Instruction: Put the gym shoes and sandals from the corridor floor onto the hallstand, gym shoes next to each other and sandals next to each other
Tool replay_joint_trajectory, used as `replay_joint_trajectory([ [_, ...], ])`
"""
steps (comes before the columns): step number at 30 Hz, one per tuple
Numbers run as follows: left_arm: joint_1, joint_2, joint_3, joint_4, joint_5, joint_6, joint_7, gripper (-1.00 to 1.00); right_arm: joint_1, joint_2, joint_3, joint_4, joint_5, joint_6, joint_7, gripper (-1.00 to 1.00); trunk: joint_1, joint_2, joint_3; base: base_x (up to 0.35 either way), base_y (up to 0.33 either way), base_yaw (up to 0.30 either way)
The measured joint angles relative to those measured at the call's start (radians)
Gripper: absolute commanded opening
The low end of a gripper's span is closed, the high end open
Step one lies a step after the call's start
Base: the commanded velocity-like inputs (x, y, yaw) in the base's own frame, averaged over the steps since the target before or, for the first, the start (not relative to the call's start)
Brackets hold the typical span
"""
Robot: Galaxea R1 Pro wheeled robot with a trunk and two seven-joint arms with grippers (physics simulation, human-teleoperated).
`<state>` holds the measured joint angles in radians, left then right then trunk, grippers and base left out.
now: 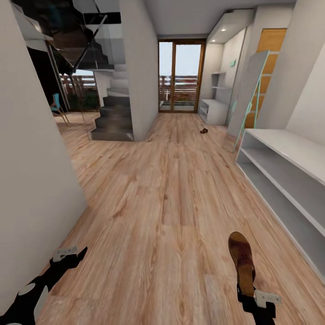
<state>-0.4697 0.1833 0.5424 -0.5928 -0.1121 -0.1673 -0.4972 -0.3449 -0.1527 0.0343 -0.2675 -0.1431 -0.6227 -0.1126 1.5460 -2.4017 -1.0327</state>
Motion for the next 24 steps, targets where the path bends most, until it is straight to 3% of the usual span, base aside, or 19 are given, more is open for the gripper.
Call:
replay_joint_trajectory([
  [24,0.0,0.0,0.0,-0.003,0.0,0.0,0.0,1.0,-0.001,-0.004,0.0,0.0,0.0,-0.002,0.0,-1.0,0.0,0.0,0.0,0.338,0.0,0.0],
])
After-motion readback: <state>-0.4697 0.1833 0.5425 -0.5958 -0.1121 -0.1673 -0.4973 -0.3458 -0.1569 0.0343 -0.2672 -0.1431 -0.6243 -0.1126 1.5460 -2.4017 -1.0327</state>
